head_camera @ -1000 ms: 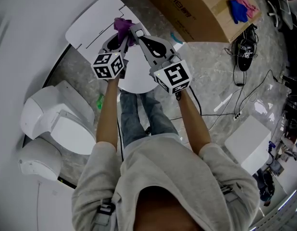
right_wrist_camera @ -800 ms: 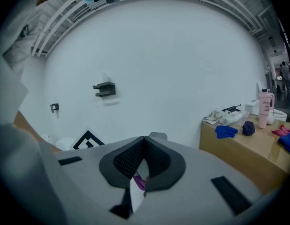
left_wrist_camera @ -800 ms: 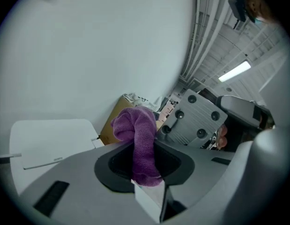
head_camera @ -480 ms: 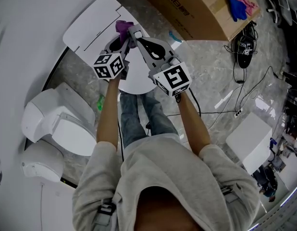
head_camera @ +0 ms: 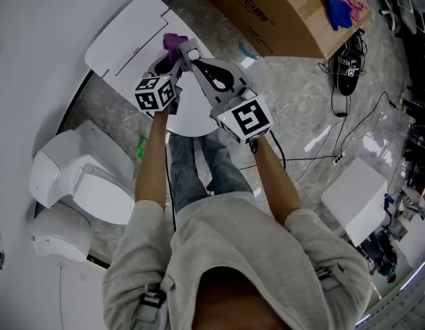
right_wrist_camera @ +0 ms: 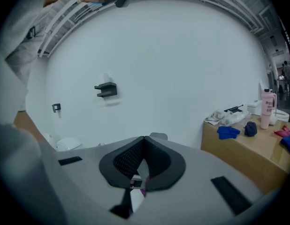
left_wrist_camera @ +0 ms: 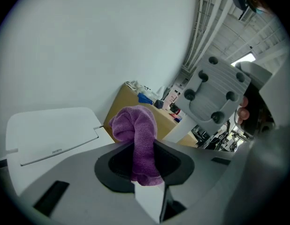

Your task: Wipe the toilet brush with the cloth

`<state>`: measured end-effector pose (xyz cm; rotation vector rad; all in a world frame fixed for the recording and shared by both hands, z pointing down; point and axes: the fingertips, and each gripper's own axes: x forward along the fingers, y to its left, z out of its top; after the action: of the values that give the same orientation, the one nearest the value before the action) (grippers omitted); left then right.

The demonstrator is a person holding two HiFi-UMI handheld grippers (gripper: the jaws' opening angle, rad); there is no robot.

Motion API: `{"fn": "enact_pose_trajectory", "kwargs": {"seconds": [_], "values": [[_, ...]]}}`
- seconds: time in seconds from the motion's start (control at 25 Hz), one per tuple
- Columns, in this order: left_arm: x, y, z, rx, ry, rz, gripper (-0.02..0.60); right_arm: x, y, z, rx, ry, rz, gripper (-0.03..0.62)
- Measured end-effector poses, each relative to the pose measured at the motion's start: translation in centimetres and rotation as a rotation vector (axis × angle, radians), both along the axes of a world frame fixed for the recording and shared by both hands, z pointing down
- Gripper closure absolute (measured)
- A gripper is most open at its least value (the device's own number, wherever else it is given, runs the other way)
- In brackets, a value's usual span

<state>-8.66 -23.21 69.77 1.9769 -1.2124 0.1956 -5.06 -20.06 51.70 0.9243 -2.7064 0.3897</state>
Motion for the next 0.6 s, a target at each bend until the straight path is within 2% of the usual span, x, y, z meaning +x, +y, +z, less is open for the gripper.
{"fn": "enact_pose_trajectory", "kwargs": {"seconds": [0.28,0.6], "values": [[0.1,-0.2,3.3,-0.074,-0.053,0.031,0.474,0.0,-0.1,0.0,0.000,-0.002,-0.003,0.563],[-0.1,0.1,4.8,-0.111,-0.092,0.049,0.472,0.0,0.6,0.1,-0.006,0.013,-0.011,0.563]]}}
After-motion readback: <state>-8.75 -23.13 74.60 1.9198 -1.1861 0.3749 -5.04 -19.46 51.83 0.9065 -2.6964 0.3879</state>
